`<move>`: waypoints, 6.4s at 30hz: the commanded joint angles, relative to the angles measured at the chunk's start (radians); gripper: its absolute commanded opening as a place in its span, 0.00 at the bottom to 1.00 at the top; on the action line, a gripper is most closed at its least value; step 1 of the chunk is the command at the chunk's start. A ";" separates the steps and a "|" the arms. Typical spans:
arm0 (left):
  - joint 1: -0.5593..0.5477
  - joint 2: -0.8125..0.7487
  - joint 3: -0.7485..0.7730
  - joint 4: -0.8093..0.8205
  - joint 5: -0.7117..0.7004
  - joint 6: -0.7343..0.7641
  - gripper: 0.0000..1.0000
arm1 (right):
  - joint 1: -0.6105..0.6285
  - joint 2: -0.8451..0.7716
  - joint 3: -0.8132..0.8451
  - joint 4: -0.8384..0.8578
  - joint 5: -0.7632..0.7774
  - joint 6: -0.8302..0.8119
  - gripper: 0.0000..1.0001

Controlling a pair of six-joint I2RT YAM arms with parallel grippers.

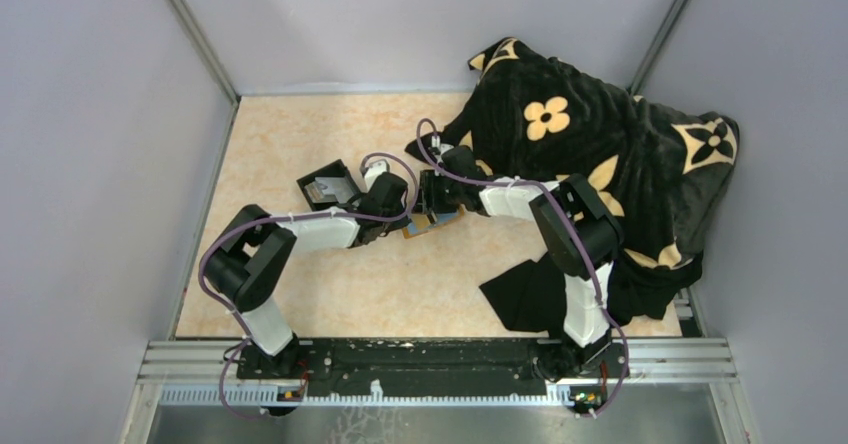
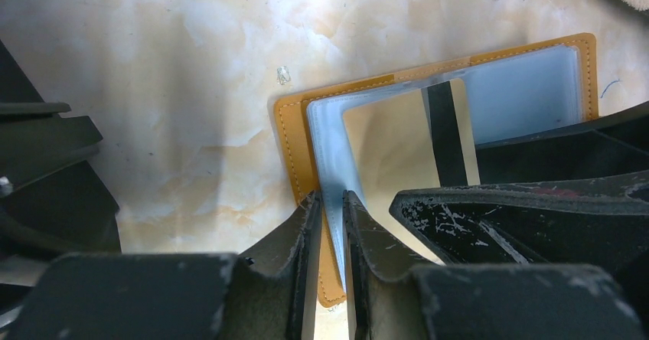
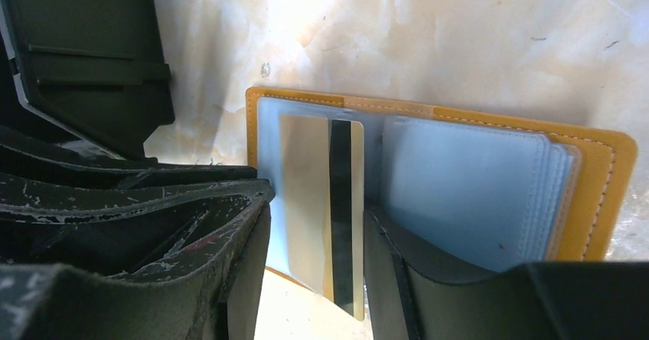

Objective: Put the credit cards into the card holder
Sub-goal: Insert the credit card into the card holder, then pick up the credit card from the storage box.

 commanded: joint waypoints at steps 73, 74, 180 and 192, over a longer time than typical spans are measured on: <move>0.007 -0.024 -0.160 -0.093 0.056 -0.032 0.29 | 0.125 -0.014 0.080 -0.184 0.121 -0.039 0.51; 0.007 -0.023 -0.160 -0.092 0.058 -0.033 0.29 | 0.125 -0.015 0.081 -0.183 0.115 -0.037 0.51; -0.056 -1.141 0.021 -0.471 0.002 0.080 0.49 | 0.458 0.529 1.200 -0.661 0.568 -0.389 0.55; -0.056 -1.143 0.022 -0.465 0.006 0.078 0.49 | 0.481 0.575 1.215 -0.657 0.639 -0.431 0.52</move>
